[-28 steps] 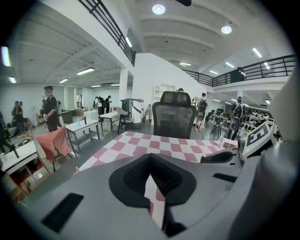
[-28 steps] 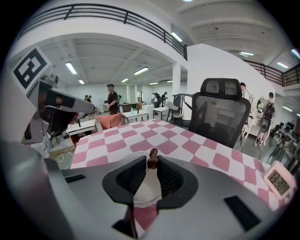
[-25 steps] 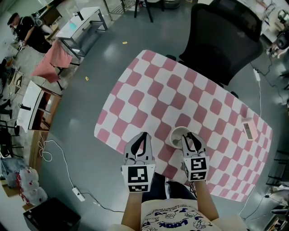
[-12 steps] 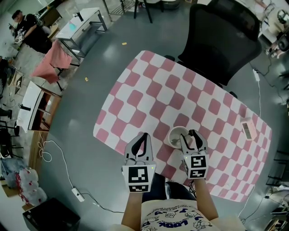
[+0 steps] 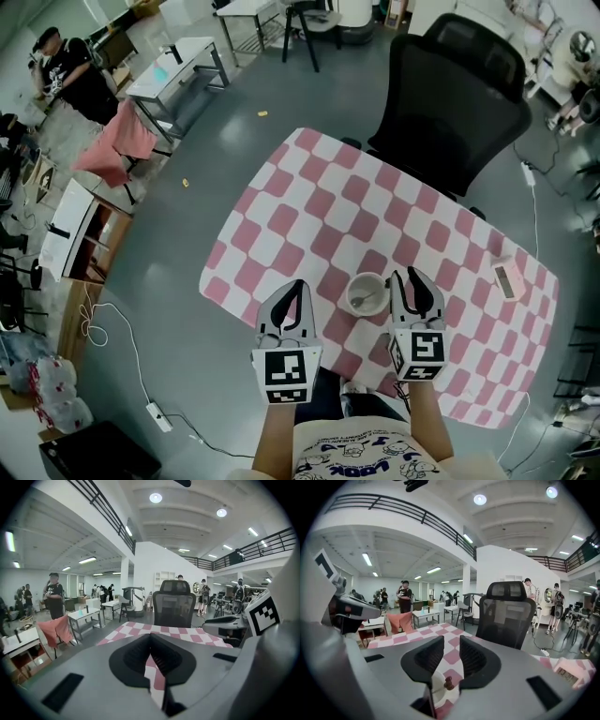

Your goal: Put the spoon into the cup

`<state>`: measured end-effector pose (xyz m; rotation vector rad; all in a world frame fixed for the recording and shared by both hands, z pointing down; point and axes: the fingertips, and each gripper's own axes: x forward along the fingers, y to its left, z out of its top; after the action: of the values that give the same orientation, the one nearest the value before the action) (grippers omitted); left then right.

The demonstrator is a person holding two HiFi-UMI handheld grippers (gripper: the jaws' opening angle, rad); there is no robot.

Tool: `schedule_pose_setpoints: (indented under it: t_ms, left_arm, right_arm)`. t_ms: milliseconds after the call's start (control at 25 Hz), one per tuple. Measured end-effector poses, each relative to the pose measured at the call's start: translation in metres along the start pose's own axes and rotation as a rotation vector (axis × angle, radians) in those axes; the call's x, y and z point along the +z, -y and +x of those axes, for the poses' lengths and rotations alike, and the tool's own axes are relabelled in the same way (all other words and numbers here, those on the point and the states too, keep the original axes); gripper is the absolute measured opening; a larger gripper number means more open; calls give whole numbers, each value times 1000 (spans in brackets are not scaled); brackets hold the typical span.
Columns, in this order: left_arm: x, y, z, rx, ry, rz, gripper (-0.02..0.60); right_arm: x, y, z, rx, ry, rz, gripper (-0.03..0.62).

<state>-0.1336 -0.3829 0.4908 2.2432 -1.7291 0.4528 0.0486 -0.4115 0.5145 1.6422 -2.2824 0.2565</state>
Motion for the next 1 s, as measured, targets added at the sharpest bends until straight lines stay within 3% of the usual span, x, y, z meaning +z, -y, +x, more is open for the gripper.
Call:
schedule_pose_setpoints:
  t_ms: [240,1000]
  left_arm:
    - [31,-3,-16,25,67,13,14]
    - [92,12,-65,45,219,54,14]
  right_arm:
    - [46,8,-24,-21,108,4,54]
    - [117,17,-83,-40,306,28,14]
